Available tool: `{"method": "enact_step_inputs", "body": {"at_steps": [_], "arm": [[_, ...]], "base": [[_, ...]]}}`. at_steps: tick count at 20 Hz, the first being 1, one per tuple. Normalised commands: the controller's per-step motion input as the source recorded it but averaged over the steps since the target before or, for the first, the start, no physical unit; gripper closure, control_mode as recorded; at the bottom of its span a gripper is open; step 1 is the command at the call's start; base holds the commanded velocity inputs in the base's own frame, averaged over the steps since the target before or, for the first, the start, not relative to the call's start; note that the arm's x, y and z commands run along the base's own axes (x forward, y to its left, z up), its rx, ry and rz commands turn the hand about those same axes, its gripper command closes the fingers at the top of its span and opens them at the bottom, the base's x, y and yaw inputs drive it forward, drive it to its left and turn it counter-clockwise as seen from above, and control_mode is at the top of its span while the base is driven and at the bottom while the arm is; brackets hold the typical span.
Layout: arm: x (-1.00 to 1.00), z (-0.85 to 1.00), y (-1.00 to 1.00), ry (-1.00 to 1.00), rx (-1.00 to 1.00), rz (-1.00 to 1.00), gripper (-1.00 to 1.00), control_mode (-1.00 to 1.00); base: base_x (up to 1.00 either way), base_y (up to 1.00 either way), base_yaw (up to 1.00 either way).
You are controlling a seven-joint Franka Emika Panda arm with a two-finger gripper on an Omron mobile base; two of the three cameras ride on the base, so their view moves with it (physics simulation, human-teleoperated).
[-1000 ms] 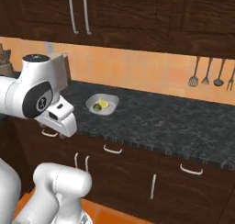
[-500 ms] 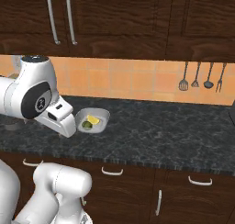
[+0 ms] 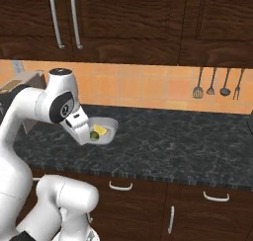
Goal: Take the meat container that has the fish and place it on the second highest rack of the freezer. Then take the vegetable container that has the lemon wedge and lime and place it on the highest rack of the freezer.
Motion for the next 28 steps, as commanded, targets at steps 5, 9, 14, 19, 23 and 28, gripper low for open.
{"method": "enact_step_inputs", "body": {"at_steps": [5,9,14,19,23,28], "arm": [[0.65,-0.84,0.00,0.00,0.00,-0.11,-1.00,-1.00],[0.84,-0.52,0.00,0.00,0.00,-0.07,-1.00,-1.00],[0.92,-0.20,0.00,0.00,0.00,-0.10,-1.00,-1.00],[0.75,-0.31,0.00,0.01,0.00,-0.12,-1.00,-1.00],[0.63,-0.39,-0.02,0.04,0.00,-0.11,-1.00,-1.00],[0.22,-0.31,-0.16,0.00,0.03,-0.07,-1.00,-1.00]], "base": [[0.00,0.00,0.00],[0.00,0.00,0.00],[0.00,0.00,0.00],[0.00,0.00,0.00],[0.00,0.00,0.00],[0.00,0.00,0.00]]}}
